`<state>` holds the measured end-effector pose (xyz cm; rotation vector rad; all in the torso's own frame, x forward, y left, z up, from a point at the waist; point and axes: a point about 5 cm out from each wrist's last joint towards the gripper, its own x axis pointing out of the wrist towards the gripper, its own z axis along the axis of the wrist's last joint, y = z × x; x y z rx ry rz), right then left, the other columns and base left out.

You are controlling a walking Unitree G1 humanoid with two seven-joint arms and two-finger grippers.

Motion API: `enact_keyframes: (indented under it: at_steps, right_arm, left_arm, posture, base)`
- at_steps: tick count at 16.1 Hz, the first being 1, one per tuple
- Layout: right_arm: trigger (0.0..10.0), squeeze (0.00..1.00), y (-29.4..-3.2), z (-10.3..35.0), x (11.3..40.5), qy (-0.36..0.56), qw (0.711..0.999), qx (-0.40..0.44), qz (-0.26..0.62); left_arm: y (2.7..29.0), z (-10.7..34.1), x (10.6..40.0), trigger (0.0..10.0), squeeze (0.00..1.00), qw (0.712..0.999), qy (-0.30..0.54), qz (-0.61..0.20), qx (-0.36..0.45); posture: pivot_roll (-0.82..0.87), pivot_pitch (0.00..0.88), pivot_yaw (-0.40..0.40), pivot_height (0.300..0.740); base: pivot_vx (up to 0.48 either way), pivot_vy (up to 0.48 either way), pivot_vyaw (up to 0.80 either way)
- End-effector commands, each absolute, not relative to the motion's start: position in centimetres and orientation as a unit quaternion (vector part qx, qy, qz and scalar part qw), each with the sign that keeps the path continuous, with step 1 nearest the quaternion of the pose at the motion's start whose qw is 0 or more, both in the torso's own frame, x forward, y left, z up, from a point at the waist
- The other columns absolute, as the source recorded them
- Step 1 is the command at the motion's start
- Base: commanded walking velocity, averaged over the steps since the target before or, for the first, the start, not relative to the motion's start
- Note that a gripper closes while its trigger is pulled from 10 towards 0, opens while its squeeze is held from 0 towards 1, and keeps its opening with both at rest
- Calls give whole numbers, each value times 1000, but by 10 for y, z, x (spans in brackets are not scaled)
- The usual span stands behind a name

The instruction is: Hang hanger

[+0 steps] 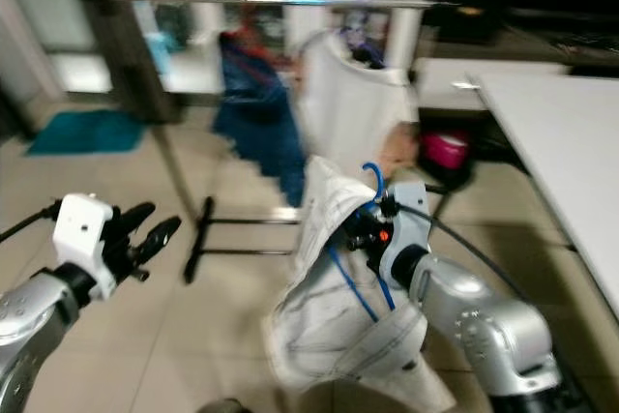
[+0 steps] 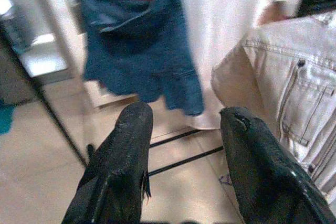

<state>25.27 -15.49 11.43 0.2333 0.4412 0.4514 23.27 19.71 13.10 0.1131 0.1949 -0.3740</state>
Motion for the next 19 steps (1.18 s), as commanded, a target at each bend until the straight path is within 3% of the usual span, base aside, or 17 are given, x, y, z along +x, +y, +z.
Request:
enact_keyframes:
  at_steps: [1,6,9,10,12,13,14,15,17,19]
  right_arm:
    - [10000,0,-150,125,258,177,948,110,239]
    - [10000,0,-153,115,262,166,956,75,230]
    - [10000,0,-157,113,262,156,963,95,196]
    - [10000,0,-158,112,263,152,965,124,172]
    - [10000,0,-156,115,264,144,966,107,185]
    - [10000,0,-156,118,265,141,967,99,189]
    - [10000,0,-156,119,265,140,968,96,187]
    - [10000,0,-157,122,267,136,969,99,182]
    - [10000,0,-149,132,276,128,970,103,179]
    - [10000,0,-145,137,283,139,972,96,166]
  left_arm:
    - [199,125,235,10000,0,978,106,-172,50]
    - [188,111,237,10000,0,978,119,-171,31]
    - [186,109,240,10000,0,974,121,-178,66]
    - [184,107,237,10000,0,972,129,-186,62]
    - [184,100,238,10000,0,968,144,-189,86]
    - [180,100,240,10000,498,965,140,-211,67]
    - [177,102,241,10000,498,964,136,-223,57]
    - [170,108,242,10000,1000,957,121,-262,40]
    - [137,116,249,10000,1000,910,87,-403,51]
    - [120,116,254,10000,1000,872,96,-479,42]
  posture:
    - [-25,10,-16,740]
    - [-62,0,-3,740]
    - [-51,14,-22,740]
    - [-53,15,-20,740]
    - [-59,9,-8,740]
    - [-67,2,2,740]
    - [-67,2,2,740]
    - [-64,0,14,740]
    - [-69,0,22,740]
    - [-62,0,9,740]
  base:
    - [0,0,800]
    - [0,0,800]
    - [0,0,800]
    - [0,0,0]
    - [0,0,0]
    - [0,0,0]
    - [0,0,0]
    - [0,0,0]
    - [0,0,0]
    - [0,0,0]
